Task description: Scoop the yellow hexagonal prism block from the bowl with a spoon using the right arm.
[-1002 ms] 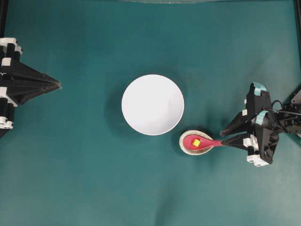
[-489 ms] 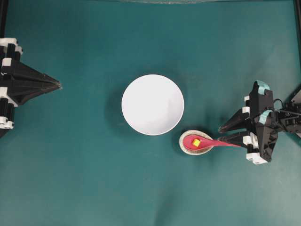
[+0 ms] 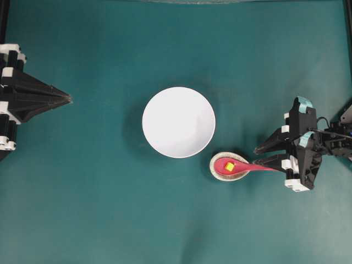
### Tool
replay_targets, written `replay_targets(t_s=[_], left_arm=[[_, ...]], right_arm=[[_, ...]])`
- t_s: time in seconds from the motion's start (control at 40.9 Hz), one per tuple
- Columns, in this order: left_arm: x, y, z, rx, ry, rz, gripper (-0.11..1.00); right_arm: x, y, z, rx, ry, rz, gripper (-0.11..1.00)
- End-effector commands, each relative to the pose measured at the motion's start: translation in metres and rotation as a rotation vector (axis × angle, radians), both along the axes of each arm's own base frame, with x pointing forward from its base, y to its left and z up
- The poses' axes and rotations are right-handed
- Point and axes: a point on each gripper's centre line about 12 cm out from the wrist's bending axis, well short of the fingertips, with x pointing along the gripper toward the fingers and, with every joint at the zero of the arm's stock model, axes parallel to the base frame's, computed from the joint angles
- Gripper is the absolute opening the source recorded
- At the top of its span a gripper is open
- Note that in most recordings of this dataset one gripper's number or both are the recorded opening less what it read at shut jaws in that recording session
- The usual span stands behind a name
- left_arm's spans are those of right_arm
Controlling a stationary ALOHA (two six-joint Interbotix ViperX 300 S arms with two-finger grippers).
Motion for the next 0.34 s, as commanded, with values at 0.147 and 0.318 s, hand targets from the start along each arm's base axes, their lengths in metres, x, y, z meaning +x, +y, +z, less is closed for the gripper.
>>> replay_targets(t_s=[0.147, 0.318], left_arm=[[0.0041, 0.0, 0.0111, 0.0, -0.029, 0.0, 0.01], [0.006, 0.0004, 0.0084, 0.002, -0.018, 0.002, 0.01]], right_arm=[[0.0024, 0.0035, 0.0044, 0.005, -0.019, 0.01, 0.4], [0.0021, 0.004, 0.0041, 0.006, -0.016, 0.011, 0.4]])
